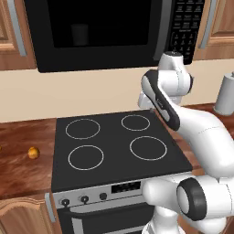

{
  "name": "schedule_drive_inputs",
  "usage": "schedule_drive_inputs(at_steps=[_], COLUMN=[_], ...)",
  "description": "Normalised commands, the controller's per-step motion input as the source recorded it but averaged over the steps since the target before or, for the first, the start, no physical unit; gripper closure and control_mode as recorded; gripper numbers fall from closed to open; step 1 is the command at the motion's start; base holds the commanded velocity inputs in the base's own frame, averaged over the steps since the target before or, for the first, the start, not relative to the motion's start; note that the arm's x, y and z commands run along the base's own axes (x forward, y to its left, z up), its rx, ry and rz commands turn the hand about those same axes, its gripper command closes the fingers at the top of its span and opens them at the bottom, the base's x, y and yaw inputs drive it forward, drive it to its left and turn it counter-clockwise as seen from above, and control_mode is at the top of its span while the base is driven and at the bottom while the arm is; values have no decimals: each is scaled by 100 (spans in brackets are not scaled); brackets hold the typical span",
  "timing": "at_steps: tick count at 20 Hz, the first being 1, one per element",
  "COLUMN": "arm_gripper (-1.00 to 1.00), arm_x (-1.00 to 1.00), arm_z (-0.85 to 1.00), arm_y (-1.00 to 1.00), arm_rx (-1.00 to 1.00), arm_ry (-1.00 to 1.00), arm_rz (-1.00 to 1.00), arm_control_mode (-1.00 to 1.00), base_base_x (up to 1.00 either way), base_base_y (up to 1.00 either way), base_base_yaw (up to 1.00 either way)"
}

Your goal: Open the microwave door.

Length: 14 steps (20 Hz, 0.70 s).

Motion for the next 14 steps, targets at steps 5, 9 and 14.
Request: schedule_drive_inputs(at_steps=[5, 9, 14], arm_gripper=[-100, -100, -100], arm_x=[-26, -49, -32], arm_z=[13, 38, 59], arm_y=[-6, -10, 0], arm_rx=[0, 0, 0], arm_ry=[-19, -45, -42], arm_rz=[0, 0, 0], arm_control_mode=[-100, -100, -100], base_base_x=[0, 0, 0], base_base_y=[0, 0, 0], base_base_yaw=[0, 0, 0])
